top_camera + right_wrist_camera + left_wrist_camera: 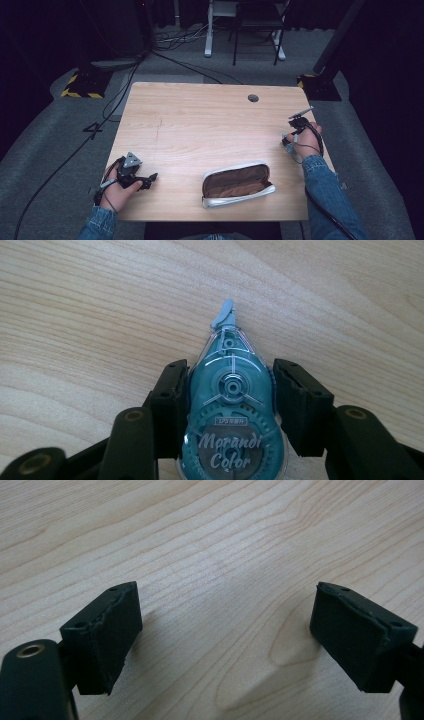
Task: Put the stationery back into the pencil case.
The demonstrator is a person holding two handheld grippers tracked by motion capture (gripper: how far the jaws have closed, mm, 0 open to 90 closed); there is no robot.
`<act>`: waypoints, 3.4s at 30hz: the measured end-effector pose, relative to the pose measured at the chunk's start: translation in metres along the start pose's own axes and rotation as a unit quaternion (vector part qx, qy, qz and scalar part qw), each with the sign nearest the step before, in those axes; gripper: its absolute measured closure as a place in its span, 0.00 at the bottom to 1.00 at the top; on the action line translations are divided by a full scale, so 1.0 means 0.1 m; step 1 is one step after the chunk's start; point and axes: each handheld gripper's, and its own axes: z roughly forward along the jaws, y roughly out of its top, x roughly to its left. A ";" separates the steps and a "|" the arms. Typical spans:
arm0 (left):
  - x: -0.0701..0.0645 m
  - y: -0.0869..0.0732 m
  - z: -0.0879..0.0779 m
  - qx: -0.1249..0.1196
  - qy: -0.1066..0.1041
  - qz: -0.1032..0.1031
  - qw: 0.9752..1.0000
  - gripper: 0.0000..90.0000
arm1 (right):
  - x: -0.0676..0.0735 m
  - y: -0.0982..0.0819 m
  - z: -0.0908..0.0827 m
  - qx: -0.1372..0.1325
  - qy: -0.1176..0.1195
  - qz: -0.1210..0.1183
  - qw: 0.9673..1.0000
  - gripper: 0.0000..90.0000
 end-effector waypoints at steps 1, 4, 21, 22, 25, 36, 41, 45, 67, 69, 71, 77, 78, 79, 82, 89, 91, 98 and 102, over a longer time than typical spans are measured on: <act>0.00 0.00 0.00 0.000 0.000 0.002 1.000 0.15 | 0.00 0.00 0.00 -0.001 0.000 0.000 1.000 0.56; 0.00 0.00 0.00 0.001 0.001 0.003 1.000 0.15 | 0.00 -0.01 0.00 -0.004 0.000 -0.001 1.000 0.56; 0.01 0.03 0.02 0.002 0.000 0.005 1.000 0.13 | -0.12 -0.10 -0.26 -0.030 0.016 0.011 0.999 0.56; 0.00 0.03 0.03 0.001 -0.001 0.002 1.000 0.13 | -0.12 -0.10 -0.28 -0.033 0.017 0.010 0.999 0.56; 0.01 0.04 0.04 0.001 0.001 0.004 1.000 0.13 | -0.11 -0.11 -0.38 -0.042 0.018 0.007 0.999 0.56; 0.00 0.06 0.06 0.003 -0.001 0.006 1.000 0.12 | 0.05 -0.16 -0.77 -0.079 0.026 -0.027 0.996 0.56; 0.00 0.07 0.07 0.002 0.000 0.007 1.000 0.12 | 0.14 -0.21 -0.93 -0.094 0.030 -0.045 0.994 0.56; 0.00 0.07 0.07 0.002 0.000 0.007 1.000 0.12 | 0.20 -0.25 -1.03 -0.107 0.036 -0.056 0.992 0.56; 0.00 0.07 0.06 0.003 -0.001 0.008 1.000 0.12 | 0.82 -0.56 -1.51 -0.169 0.107 -0.134 0.971 0.56; 0.00 0.07 0.06 0.003 0.000 0.008 1.000 0.12 | 0.90 -0.59 -1.55 -0.173 0.121 -0.144 0.967 0.56; 0.00 0.07 0.06 0.003 -0.001 0.008 1.000 0.12 | 0.96 -0.62 -1.58 -0.172 0.129 -0.150 0.965 0.56; 0.00 0.07 0.06 0.003 -0.001 0.008 1.000 0.12 | 1.11 -0.68 -1.63 -0.179 0.142 -0.172 0.958 0.56; 0.00 0.07 0.06 0.003 0.000 0.008 1.000 0.12 | 1.14 -0.70 -1.64 -0.179 0.144 -0.175 0.957 0.56; 0.00 0.07 0.06 0.003 0.000 0.008 1.000 0.12 | 1.17 -0.71 -1.65 -0.182 0.148 -0.178 0.956 0.56; 0.00 0.07 0.06 0.003 -0.001 0.008 1.000 0.12 | 1.27 -0.76 -1.67 -0.188 0.160 -0.191 0.950 0.56; 0.00 0.07 0.06 0.003 -0.001 0.008 1.000 0.12 | 1.49 -0.83 -1.67 -0.190 0.181 -0.218 0.940 0.56; 0.00 0.07 0.06 0.003 -0.001 0.008 1.000 0.12 | 1.55 -0.84 -1.67 -0.189 0.183 -0.225 0.938 0.56; 0.00 0.07 0.06 0.003 0.000 0.008 1.000 0.12 | 1.66 -0.85 -1.65 -0.187 0.191 -0.243 0.933 0.56; 0.00 0.07 0.06 0.003 -0.001 0.008 1.000 0.12 | 1.71 -0.86 -1.63 -0.184 0.194 -0.250 0.931 0.56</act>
